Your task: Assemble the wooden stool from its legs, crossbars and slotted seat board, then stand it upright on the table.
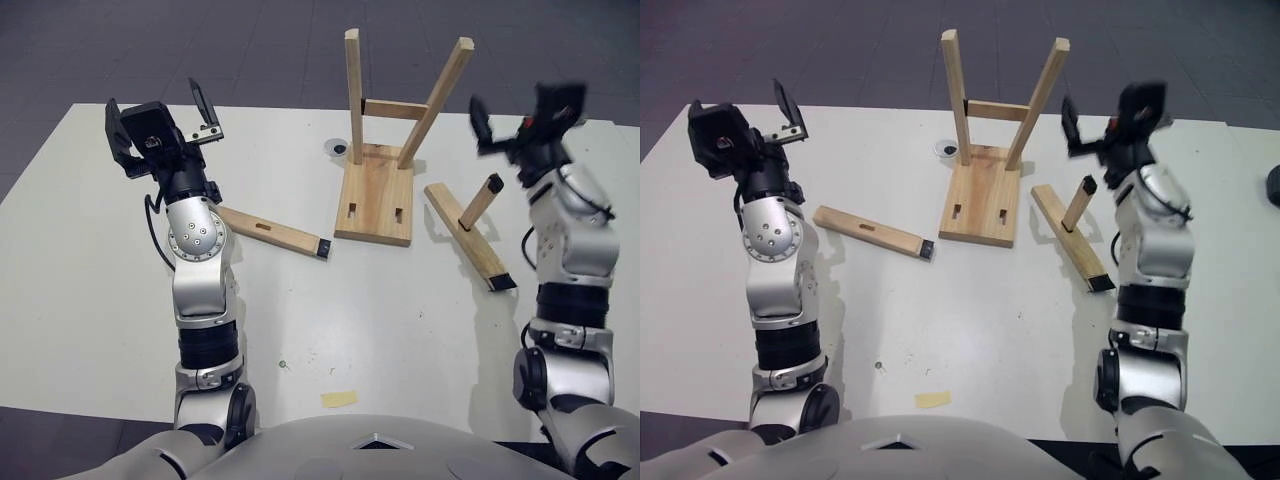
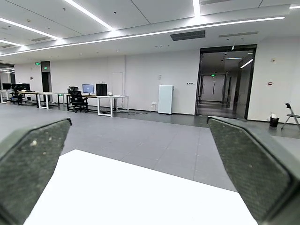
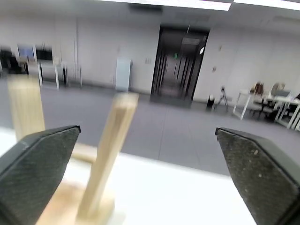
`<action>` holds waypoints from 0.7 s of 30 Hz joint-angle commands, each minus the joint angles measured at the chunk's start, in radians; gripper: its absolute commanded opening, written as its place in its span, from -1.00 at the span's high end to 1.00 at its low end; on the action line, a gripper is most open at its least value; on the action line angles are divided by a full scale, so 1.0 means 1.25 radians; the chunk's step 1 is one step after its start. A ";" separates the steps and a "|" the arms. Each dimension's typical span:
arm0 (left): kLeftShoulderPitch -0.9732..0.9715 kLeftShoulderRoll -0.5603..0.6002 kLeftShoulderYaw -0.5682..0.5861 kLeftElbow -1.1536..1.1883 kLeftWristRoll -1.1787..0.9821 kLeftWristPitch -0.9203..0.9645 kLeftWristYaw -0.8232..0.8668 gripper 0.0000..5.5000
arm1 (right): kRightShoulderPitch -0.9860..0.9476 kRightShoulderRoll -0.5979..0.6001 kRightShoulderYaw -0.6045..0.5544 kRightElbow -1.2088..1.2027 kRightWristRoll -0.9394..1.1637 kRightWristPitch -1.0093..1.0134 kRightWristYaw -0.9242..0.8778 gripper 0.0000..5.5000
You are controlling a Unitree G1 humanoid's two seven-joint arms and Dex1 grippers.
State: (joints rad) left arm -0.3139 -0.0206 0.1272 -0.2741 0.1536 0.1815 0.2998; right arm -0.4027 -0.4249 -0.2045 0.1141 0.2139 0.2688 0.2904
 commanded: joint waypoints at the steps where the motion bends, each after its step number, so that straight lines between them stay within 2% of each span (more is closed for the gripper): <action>1: 0.013 -0.007 -0.005 -0.005 0.005 0.006 0.003 -0.96 | 0.079 -0.012 0.030 0.078 -0.039 0.008 0.028 -0.95; 6: 0.006 -0.008 -0.007 0.003 0.005 0.003 0.002 -0.96 | 0.039 0.005 0.009 0.090 0.017 -0.018 0.060 -0.95; 11: 0.009 -0.007 0.001 0.002 0.003 -0.002 0.006 -0.96 | 0.035 -0.019 -0.062 0.040 0.131 -0.023 0.142 -0.95; 16: 0.020 -0.012 0.003 -0.014 0.010 -0.003 0.016 -0.96 | 0.029 -0.123 -0.151 -0.005 0.246 0.011 0.284 -0.95; 21: 0.041 -0.018 -0.002 -0.053 0.019 0.007 0.028 -0.96 | 0.188 -0.235 -0.169 -0.001 0.262 0.025 0.483 -0.95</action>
State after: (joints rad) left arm -0.2777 -0.0325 0.1291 -0.3111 0.1611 0.1767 0.3257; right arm -0.2648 -0.6768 -0.4243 0.1227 0.5261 0.2705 0.7958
